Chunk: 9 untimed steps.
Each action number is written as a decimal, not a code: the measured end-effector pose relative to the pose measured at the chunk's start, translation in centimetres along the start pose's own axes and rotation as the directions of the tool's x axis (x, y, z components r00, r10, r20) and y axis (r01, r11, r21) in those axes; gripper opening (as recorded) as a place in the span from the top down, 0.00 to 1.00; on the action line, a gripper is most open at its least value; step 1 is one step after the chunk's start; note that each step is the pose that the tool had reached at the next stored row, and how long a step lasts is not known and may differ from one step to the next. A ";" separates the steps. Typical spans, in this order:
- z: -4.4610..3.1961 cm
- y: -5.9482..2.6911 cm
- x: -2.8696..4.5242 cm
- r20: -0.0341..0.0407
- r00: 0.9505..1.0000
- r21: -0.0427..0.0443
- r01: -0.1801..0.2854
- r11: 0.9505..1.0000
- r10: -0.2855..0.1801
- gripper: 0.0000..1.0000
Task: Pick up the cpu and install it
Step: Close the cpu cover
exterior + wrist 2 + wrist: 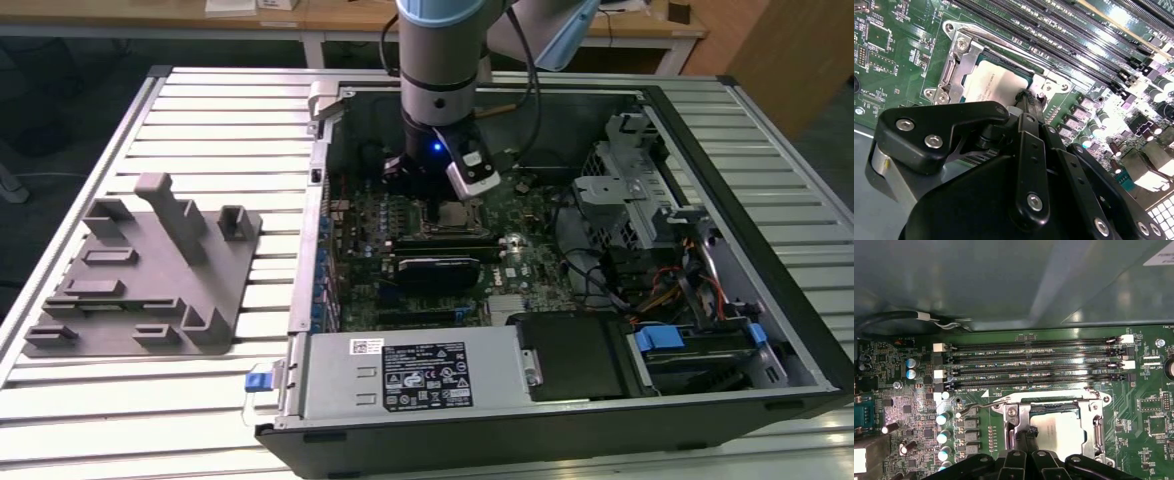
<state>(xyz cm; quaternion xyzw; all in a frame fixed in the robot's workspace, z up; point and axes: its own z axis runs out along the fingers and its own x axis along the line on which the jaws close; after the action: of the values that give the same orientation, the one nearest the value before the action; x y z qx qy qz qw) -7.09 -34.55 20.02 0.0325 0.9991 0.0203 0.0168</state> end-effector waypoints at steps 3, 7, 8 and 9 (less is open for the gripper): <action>-0.32 0.01 -0.01 0.000 1.000 0.000 0.000 1.000 0.000 0.89; -0.91 0.04 -0.03 0.000 1.000 0.000 0.000 1.000 0.000 0.89; -1.12 0.05 -0.04 0.000 1.000 0.000 0.000 1.000 0.000 0.89; -1.32 0.05 -0.04 0.000 1.000 0.000 0.000 1.000 0.000 0.89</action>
<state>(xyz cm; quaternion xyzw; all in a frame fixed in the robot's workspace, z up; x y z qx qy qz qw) -7.09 -34.56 21.34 0.0325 0.9991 0.0204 0.0169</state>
